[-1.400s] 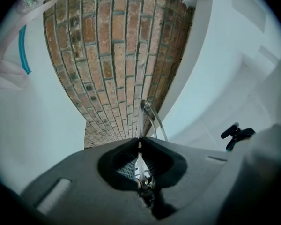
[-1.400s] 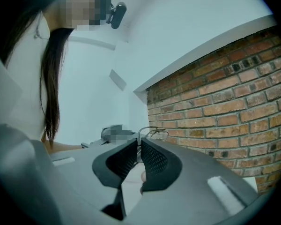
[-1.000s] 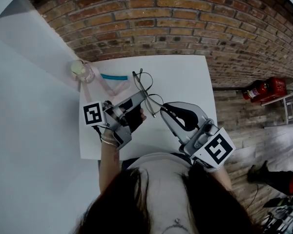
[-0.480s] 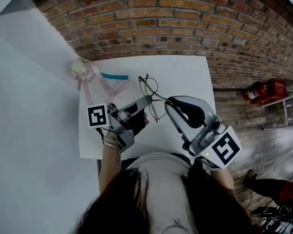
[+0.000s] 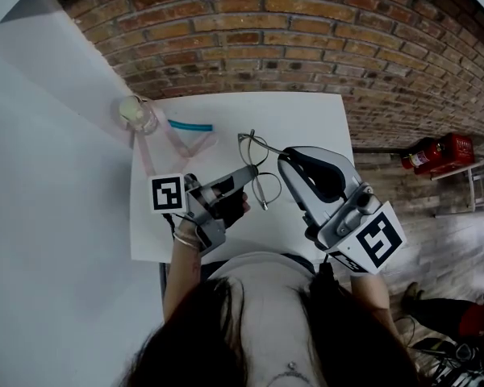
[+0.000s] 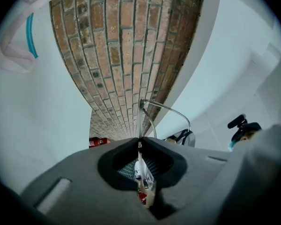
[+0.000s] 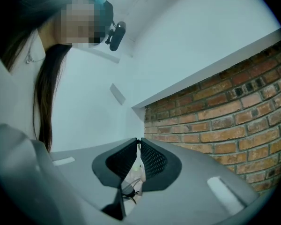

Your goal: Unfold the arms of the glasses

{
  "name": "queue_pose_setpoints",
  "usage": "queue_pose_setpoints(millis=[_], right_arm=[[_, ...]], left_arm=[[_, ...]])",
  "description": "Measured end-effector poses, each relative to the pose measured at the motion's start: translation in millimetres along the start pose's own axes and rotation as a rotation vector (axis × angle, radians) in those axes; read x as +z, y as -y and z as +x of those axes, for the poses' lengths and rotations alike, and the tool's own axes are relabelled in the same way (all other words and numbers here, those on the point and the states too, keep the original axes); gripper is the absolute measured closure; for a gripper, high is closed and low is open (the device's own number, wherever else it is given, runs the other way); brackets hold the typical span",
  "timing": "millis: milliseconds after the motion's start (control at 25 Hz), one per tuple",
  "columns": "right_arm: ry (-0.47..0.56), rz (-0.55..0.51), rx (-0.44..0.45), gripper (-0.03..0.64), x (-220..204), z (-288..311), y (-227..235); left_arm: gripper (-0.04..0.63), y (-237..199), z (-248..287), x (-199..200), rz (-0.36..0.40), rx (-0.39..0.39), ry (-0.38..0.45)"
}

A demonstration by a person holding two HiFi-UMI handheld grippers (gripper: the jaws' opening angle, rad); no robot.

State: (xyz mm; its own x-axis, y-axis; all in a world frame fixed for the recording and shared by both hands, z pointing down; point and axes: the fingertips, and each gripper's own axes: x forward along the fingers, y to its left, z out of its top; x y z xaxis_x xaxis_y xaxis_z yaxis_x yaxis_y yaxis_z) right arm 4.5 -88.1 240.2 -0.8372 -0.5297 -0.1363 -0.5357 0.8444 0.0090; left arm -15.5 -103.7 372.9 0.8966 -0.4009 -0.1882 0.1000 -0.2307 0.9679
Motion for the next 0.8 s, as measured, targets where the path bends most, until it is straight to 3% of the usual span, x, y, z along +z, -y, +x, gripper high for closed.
queue_pose_setpoints(millis=[800], right_arm=[[0.002,-0.030,-0.034,0.584,3.9,10.5,17.2]], left_arm=[[0.571,-6.7,3.7,-13.5,-0.015,0.009,-0.056]])
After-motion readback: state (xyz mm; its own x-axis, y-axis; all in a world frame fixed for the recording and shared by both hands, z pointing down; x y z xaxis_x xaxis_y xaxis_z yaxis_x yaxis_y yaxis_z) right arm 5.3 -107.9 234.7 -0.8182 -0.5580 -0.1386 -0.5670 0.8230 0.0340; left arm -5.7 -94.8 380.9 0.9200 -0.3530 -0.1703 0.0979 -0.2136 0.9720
